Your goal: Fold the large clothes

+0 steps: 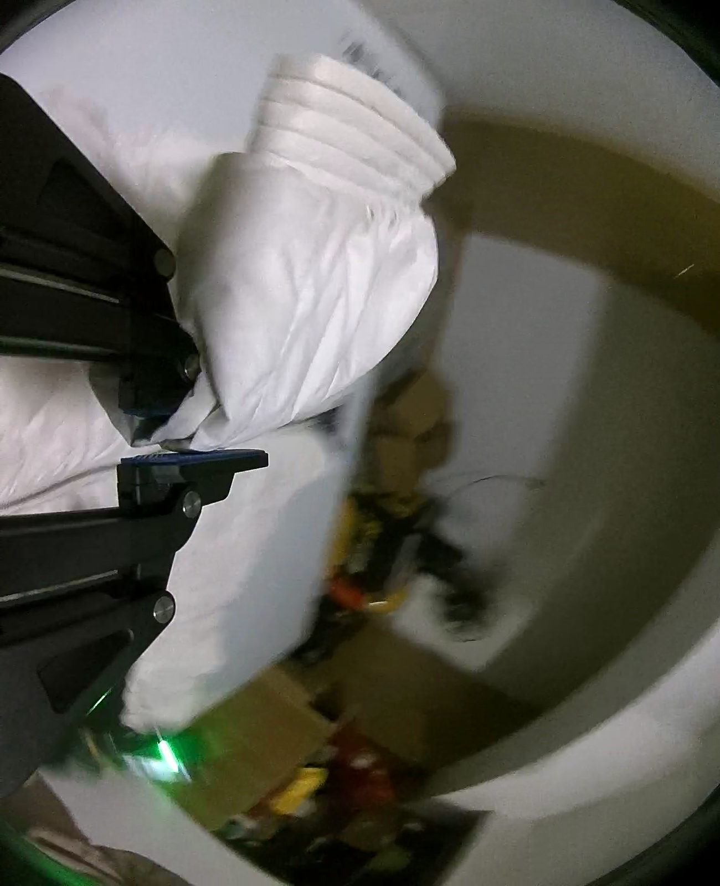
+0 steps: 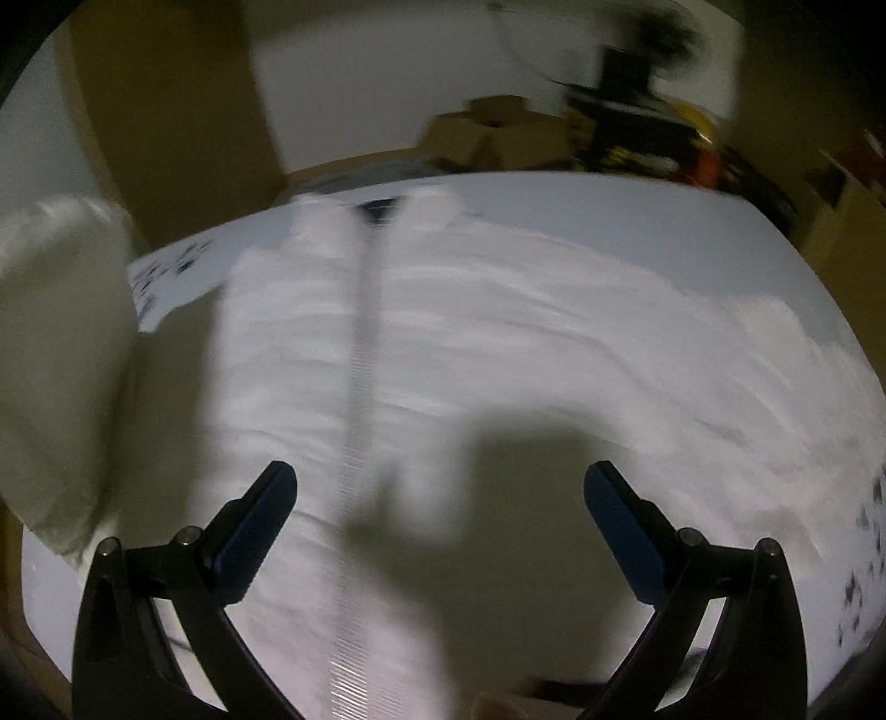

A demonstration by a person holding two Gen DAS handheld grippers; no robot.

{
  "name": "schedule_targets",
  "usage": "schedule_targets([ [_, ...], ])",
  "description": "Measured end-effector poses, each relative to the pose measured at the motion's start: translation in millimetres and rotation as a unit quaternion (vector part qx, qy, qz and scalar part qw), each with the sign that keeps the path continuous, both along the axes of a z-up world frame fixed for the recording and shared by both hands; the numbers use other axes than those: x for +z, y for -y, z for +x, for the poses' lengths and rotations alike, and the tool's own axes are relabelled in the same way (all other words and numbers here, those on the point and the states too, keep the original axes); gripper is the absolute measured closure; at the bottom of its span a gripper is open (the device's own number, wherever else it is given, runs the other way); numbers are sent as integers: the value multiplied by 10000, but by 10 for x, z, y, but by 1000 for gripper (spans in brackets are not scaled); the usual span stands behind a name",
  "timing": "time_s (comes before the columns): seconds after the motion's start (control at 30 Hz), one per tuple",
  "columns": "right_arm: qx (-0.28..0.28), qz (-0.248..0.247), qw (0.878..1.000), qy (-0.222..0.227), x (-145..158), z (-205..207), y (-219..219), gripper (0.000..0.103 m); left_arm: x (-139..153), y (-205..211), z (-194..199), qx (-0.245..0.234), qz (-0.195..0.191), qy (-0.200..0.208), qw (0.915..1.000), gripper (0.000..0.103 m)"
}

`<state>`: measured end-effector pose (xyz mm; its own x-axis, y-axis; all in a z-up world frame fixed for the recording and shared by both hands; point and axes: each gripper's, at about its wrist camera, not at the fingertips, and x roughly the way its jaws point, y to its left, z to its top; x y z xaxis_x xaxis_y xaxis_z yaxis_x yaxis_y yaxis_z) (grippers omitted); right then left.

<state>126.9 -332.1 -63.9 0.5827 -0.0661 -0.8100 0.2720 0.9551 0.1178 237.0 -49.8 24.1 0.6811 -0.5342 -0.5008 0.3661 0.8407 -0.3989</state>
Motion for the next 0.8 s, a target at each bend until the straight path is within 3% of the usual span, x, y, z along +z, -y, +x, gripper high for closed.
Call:
schedule_targets([
  [0.07, -240, 65, 9997, 8, -21, -216, 286, 0, -417, 423, 27, -241, 312, -506, 9979, 96],
  [0.17, -468, 150, 9988, 18, -56, -453, 616, 0, -1006, 744, 29, -474, 726, -1134, 9898, 96],
  [0.23, -473, 120, 9988, -12, -87, -463, 699, 0, -1351, 809, 22, -510, 948, -1421, 9840, 92],
  [0.3, -448, 136, 9989, 31, -86, -455, 748, 0, -1557, 646, 24, -526, 1081, -1308, 9841, 92],
  [0.37, -352, 145, 9992, 127, -58, -437, 722, 0, -1506, 601, -110, -634, 942, -1063, 9878, 81],
  [0.4, -330, 144, 9992, 165, -31, -480, 713, 0, -1442, 530, -208, -681, 652, -918, 9913, 55],
  [0.43, -298, 147, 9992, 220, 4, -521, 709, 0, -1381, 465, -329, -698, 475, -707, 9939, 8],
  [0.47, -255, 158, 9992, 275, 37, -510, 662, 0, -1327, 392, -455, -666, 425, -496, 9956, 1],
  [0.53, -168, 151, 9991, 368, 87, -518, 592, 0, -1203, 315, -726, -688, 431, -163, 9966, 0],
  [0.6, -23, 80, 9992, 402, 120, -457, 470, 0, -1085, 153, -810, -697, 300, -154, 9970, 0],
  [0.73, 518, -269, 9980, 239, 134, -229, -10, 0, -954, -450, -1238, -133, -279, -136, 9994, 0],
  [0.8, 1148, -547, 9917, 167, 152, -80, -465, 0, -867, -833, -1429, 323, -515, -164, 9980, 0],
])
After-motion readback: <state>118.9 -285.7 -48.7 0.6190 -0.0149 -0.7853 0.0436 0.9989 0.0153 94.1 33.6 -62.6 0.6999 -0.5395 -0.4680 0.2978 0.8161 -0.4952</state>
